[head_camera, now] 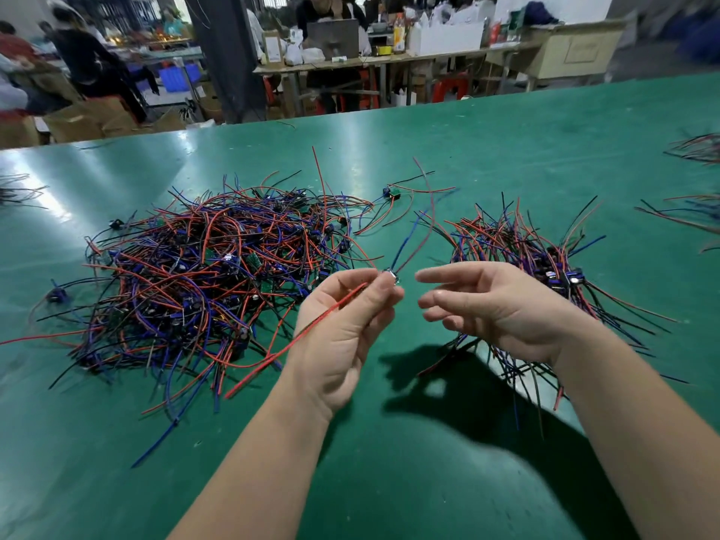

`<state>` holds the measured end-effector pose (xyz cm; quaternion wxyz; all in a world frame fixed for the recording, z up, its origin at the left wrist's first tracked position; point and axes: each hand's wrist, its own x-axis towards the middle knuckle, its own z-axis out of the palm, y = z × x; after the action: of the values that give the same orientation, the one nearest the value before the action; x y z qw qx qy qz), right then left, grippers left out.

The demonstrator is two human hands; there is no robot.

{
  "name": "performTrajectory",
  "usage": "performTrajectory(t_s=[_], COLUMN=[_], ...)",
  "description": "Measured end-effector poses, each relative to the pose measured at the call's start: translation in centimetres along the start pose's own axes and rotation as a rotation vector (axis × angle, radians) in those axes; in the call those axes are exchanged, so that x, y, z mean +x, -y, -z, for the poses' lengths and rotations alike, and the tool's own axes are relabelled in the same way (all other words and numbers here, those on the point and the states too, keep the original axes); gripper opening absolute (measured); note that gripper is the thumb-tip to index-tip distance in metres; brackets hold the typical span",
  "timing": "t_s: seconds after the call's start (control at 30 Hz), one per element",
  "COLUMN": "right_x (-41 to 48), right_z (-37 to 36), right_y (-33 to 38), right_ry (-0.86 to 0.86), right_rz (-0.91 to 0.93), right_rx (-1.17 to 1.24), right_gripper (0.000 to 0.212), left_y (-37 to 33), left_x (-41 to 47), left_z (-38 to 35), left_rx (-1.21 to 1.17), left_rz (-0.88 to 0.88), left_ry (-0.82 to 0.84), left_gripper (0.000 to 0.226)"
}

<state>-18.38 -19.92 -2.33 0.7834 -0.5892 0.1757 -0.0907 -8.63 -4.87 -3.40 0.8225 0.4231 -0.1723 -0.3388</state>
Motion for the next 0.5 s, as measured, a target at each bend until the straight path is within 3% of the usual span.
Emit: performTrajectory(t_s=[0.13, 0.23, 0.3, 0.4, 0.5], right_x=[0.5, 0.5, 0.4, 0.3, 0.5], right_z=[-0.6, -0.1, 0.1, -0.2, -0.5], right_y=[-0.2, 0.0, 0.1, -0.3, -0.6], right_ry=[-0.085, -0.158, -0.137, -0.079, -0.065], right_rz=[0.124, 0.163, 0.169, 0.145, 0.112], right_rx=[0.093, 0.076, 0.031, -0.064, -0.146], right_gripper=[0.009, 0.008, 0.006, 0.011, 0.016], left_y=[1.3, 1.4, 1.4, 1.4, 1.7], left_x=[-0.4, -0.6, -0.5, -0.6, -0.6], left_z=[-0.6, -0.6, -0.5, -0.8, -0.7], left_rx=[0.21, 0.243, 0.235, 0.256, 0.326], left_rz=[-0.049, 0.027, 0.09, 0.065, 0.028], left_ry=[0.161, 0.228, 0.187, 0.08, 0.022], left_gripper=[0.036, 0.034, 0.038, 0.004, 0.029])
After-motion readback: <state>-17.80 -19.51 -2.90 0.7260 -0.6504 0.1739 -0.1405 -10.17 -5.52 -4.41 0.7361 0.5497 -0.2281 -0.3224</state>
